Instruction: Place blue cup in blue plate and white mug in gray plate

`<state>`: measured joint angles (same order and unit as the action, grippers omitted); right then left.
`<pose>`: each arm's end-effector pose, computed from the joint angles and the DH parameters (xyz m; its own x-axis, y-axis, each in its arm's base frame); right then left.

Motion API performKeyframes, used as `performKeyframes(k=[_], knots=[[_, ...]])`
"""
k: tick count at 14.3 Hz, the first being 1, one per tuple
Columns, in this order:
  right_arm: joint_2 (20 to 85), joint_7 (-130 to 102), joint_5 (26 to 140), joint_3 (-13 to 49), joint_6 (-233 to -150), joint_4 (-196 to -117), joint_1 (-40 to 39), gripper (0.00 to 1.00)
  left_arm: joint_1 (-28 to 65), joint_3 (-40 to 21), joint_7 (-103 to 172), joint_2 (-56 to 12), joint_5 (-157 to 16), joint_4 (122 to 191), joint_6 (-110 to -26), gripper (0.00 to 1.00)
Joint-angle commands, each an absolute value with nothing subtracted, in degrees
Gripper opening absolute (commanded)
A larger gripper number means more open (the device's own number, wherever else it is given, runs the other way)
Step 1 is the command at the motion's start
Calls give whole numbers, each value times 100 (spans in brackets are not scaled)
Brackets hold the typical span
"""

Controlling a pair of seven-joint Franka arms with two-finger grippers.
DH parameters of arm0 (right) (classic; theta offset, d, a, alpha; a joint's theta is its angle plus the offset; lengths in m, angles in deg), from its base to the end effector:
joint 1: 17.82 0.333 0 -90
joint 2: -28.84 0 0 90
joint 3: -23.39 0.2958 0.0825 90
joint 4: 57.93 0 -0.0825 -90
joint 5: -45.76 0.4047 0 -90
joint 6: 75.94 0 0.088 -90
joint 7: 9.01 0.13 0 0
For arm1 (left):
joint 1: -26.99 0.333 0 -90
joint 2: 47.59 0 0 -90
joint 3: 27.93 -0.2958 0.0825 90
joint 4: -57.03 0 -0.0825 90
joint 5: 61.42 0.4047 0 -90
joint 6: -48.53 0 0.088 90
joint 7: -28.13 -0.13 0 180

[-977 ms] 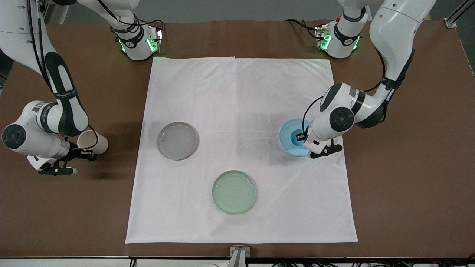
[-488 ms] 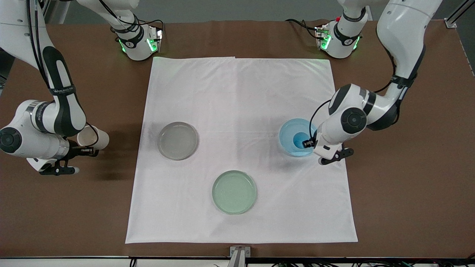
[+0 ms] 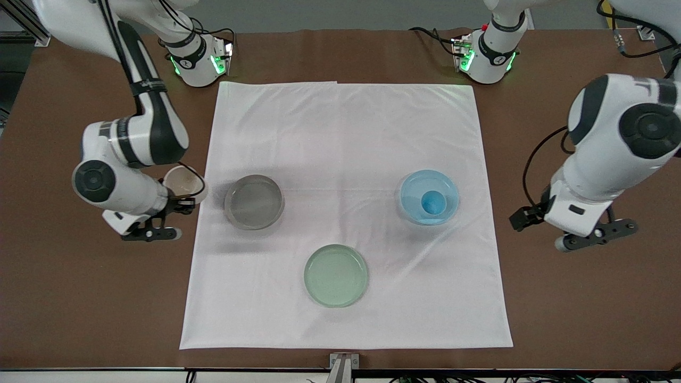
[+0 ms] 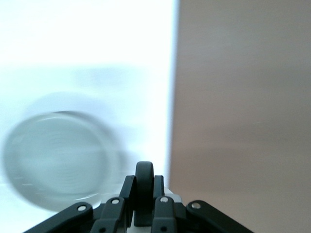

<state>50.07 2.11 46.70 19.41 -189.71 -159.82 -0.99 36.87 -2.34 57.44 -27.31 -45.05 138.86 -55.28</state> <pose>0.6172 0.1440 0.2848 0.9875 0.0214 -0.1563 0.0283 -0.9987 0.0423 0.6728 -0.1192 0.4705 0.9728 0.1993 0.1178 0.2097 -0.9742 -0.0836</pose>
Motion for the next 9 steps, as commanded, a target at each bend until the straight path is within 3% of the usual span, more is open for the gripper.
performKeyframes(k=[1, 6, 9], knots=[[5010, 689, 5129, 1864, -19300, -16102, 449, 5, 3877, -182, 5144, -3087, -4498, 13710, -5106, 100], [5537, 875, 5148, 1864, -20021, -16102, 784, 5, 3852, -235, 4335, -3773, -4586, 13587, -4349, 100], [5678, 884, 5148, 1864, -20092, -16111, 784, 5, 2861, -1531, 4026, -4230, -4910, 13963, -4200, 100]])
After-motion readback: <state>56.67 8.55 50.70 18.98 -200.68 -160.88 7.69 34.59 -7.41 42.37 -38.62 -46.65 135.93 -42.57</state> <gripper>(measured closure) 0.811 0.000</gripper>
